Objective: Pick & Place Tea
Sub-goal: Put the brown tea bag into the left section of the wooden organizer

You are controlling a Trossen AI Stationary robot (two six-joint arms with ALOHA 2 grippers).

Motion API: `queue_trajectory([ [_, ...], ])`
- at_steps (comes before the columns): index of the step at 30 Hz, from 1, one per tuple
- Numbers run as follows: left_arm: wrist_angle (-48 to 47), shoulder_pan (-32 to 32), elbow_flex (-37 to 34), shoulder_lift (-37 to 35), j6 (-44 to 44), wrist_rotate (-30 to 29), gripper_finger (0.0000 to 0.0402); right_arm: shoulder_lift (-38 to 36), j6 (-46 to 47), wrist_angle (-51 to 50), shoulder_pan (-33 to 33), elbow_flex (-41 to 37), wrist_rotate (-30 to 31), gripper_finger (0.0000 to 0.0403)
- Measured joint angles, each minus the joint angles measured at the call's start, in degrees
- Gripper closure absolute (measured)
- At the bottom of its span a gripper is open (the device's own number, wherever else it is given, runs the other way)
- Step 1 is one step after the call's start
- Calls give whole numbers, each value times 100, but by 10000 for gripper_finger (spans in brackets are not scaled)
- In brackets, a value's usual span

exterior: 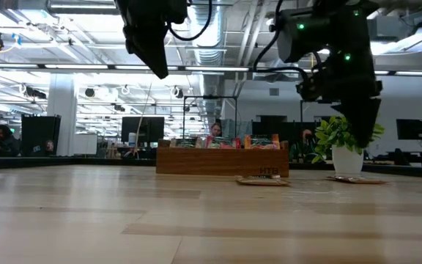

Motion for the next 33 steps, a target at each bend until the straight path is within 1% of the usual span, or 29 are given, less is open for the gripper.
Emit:
queue_trajectory([
  [5, -14, 0, 0, 0, 0, 0, 305, -43, -112, 389, -2, 0, 117, 225],
  [12, -262, -2, 0, 0, -114, 1, 305, -37, -165, 533, -2, -40, 185, 236],
  [14, -366, -2, -1, 0, -135, -3, 305, -45, -162, 641, -2, -169, 137, 239],
  [17, -472, -2, -2, 0, -164, -13, 305, -52, -114, 955, -2, -475, -97, 240],
  [20, -474, -2, -2, 1, -159, -77, 305, -52, -107, 1145, 9, -706, -111, 238],
  [24, -418, -2, -2, 0, -142, -201, 305, -52, -108, 1313, -161, -776, -120, 234],
  [33, -453, -67, -2, 2, -215, -174, 305, -52, -310, 1411, -496, -776, -126, 242],
])
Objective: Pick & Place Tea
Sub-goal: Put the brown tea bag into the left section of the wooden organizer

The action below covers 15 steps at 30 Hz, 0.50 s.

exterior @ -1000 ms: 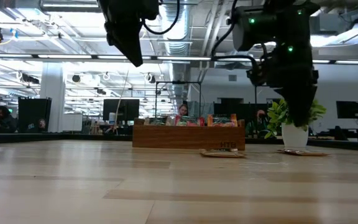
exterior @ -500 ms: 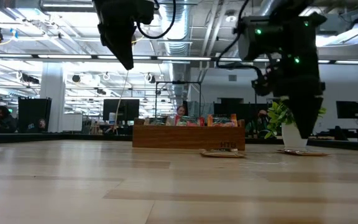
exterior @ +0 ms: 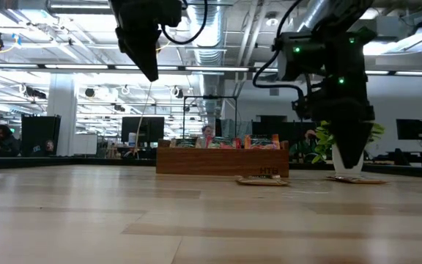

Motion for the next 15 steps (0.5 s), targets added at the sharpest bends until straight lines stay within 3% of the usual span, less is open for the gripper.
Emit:
queue_trajectory([
  [8, -32, -90, 0, 0, -20, -7, 305, -2, 44, 852, -302, -411, -548, 250],
  [15, -31, -86, 0, 0, -21, -36, 305, -31, 155, 1120, -404, -626, -632, 251],
])
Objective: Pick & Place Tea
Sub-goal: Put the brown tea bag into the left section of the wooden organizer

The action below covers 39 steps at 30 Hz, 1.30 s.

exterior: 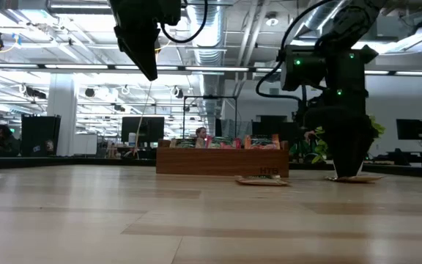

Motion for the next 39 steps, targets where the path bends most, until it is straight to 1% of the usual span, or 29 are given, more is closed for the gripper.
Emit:
queue_trajectory([
  [3, 2, 0, -1, 0, -15, 0, 305, 2, 0, 19, 9, -8, -61, 253],
  [9, 4, 0, 0, 0, -146, 2, 305, 11, 0, 15, 15, -16, -68, 275],
  [12, 7, 2, -2, 0, -151, 2, 305, 13, -2, 13, 15, -16, -70, 279],
  [15, 12, 0, 0, 0, -149, 5, 305, 29, -43, -102, 15, 67, -81, 276],
  [23, 68, 0, -2, 0, -145, 7, 305, 52, -355, -968, 24, 636, -165, 258],
  [26, 68, 0, 0, 0, -143, 7, 305, 42, -460, -1042, 22, 788, -110, 255],
  [28, 68, 0, -2, 0, -140, 7, 305, 42, -507, -1081, 24, 790, -18, 255],
  [31, 66, 1, -2, 0, -139, 7, 305, 39, -514, -1082, 24, 674, 362, 257],
  [32, 66, 0, -1, 0, -134, 7, 305, 39, -510, -1098, 21, 610, 406, 258],
  [36, 66, 0, -2, 0, -107, 7, 305, 39, -501, -1052, -49, 404, 396, 266],
  [39, 63, 0, -1, 1, -31, 9, 305, 39, -444, -744, -55, 195, 334, 272],
])
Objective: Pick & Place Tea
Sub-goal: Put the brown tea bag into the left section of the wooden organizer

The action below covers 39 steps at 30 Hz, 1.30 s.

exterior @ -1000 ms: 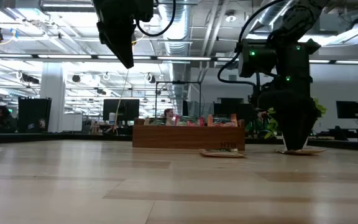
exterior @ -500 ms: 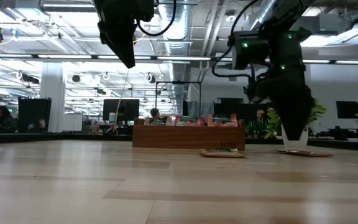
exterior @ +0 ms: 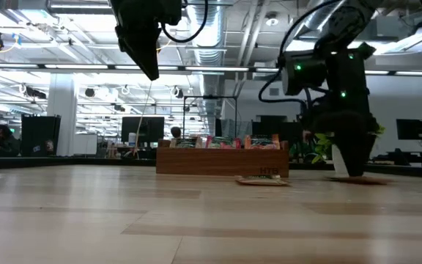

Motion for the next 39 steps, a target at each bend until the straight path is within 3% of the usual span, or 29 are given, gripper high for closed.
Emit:
queue_trajectory([
  [14, 0, 2, 1, -1, 14, 0, 305, -33, 256, 429, 20, -297, -294, 287],
  [30, 24, 0, 1, 1, -115, 4, 305, -20, 595, 468, 28, -305, -344, 397],
  [39, 30, 2, 0, 1, -115, 4, 305, -48, 602, 469, 15, -309, -320, 401],
])
